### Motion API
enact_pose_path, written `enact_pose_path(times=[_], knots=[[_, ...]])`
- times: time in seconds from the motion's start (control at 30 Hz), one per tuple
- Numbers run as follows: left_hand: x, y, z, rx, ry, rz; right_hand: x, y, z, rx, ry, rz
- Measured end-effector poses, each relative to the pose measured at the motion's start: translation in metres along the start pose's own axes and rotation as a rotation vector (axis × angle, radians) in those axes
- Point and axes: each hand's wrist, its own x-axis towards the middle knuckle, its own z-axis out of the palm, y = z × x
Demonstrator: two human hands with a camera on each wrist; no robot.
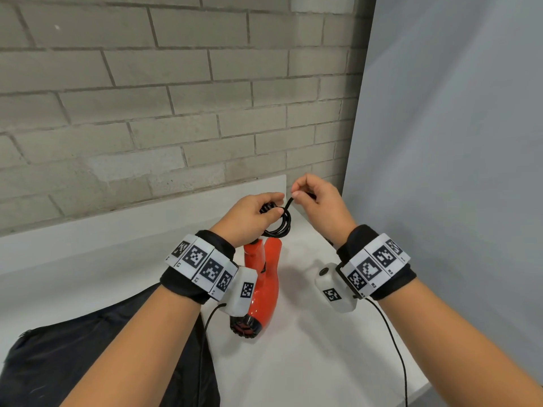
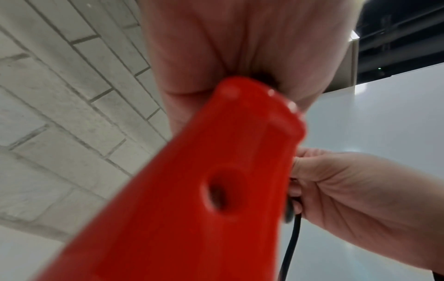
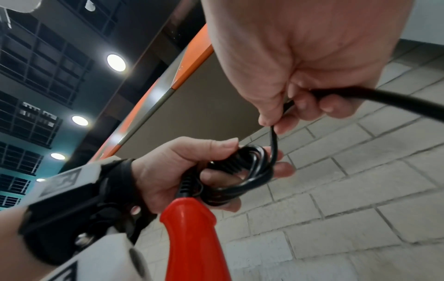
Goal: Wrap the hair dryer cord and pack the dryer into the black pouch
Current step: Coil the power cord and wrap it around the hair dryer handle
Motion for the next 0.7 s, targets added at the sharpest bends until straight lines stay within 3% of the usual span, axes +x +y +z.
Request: enact_pose_path(times=[0.17, 0.37, 0.53, 0.7], knots=[[0.002, 0.0, -0.001, 0.129, -0.047, 0.015, -0.006, -0.013, 0.0, -0.007, -0.035, -0.051], [0.011, -0.011, 0.002, -0.075, 0.273, -0.012, -0.008, 0.02, -0.007, -0.11, -0.132, 0.028], [0.012, -0.014, 0.002, -0.156, 0.369, -0.022, -0.025, 0.076, -0.006, -0.28, -0.304, 0.227], [0.016, -0.017, 0.004, -0.181, 0.413, -0.028, -0.035, 0.092, -0.007, -0.324, -0.267, 0.317]])
